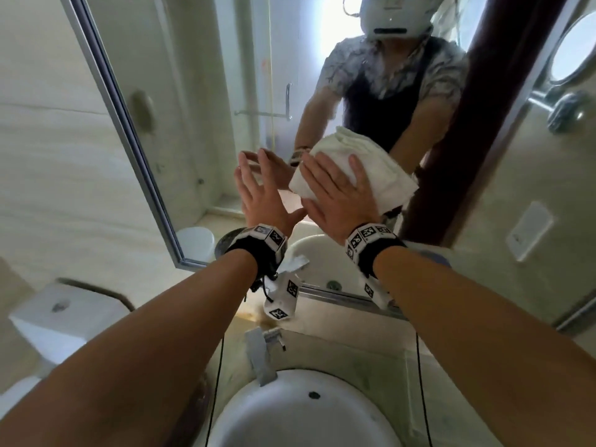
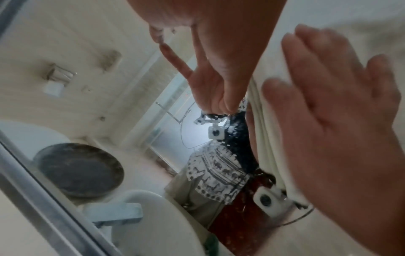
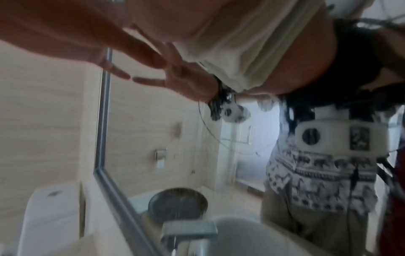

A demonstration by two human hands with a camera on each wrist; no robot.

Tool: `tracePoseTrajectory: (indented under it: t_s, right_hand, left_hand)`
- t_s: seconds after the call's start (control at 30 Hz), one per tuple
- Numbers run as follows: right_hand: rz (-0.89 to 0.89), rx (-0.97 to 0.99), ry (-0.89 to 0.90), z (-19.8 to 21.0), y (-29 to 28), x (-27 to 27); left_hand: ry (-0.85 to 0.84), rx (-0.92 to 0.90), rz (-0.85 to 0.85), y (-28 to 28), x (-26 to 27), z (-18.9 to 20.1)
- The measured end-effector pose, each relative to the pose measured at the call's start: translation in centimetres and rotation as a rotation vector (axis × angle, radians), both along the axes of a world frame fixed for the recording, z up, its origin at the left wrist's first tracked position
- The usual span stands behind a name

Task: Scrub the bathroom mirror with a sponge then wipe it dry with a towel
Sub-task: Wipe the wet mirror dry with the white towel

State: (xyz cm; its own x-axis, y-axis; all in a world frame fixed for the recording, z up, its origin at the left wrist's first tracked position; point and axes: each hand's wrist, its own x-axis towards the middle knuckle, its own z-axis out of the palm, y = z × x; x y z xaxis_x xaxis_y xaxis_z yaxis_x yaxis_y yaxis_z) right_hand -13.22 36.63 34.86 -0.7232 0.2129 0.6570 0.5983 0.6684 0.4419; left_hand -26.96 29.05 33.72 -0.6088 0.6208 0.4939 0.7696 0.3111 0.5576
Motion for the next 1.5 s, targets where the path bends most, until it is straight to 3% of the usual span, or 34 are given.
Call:
tracePoseTrajectory:
  t_s: [0.17,0.3,0.43,0.6,0.7,0.87,0.97,1.13,1.5]
  right_hand:
    - [0.001,-0.017,-0.148,-6.7,0.2,1.0]
    - [-0.023,0.007,-0.221,-9.2,0.1,1.0]
    - [-0.044,0.040,-0.274,-9.2,0.1,0.8]
    - [-0.079,0.030,-0.401,-6.1,-0.1,0.9]
    - [-0.113,0.052,-0.305,-2.6,-0.6,-0.2]
    - [-0.185,0.022,0.051,6.1,-1.8,-4.1]
    - [-0.225,0.009,0.254,7.8,-2.3,-6.9]
    - [-0.332,-0.025,0.366,4.4,-2.8,-10.9]
    - [-0.123,0.057,-0.114,-5.9,-2.0,-10.6]
  left_hand:
    - [0.137,-0.096,-0.041,-1.5,-3.0,-0.9]
    - [0.221,-0.033,-0.050,-2.1,-5.3,-1.7]
    - [0.080,0.055,0.053,-2.5,-8.0,-2.6]
    - [-0.085,-0.018,0.057,-3.3,-12.4,-2.5]
    - [-0.098,-0.002,0.010,-3.5,-14.4,-1.8]
    - [-0.051,0.011,0.026,-3.7,-15.4,-1.6]
    - [-0.025,0.019,0.014,-3.6,-15.5,-2.0]
    - [0.015,0.019,-0.013,-3.3,-16.1,-2.8]
    - [0.075,-0.014,-0.012,-2.7,-16.5,-3.9]
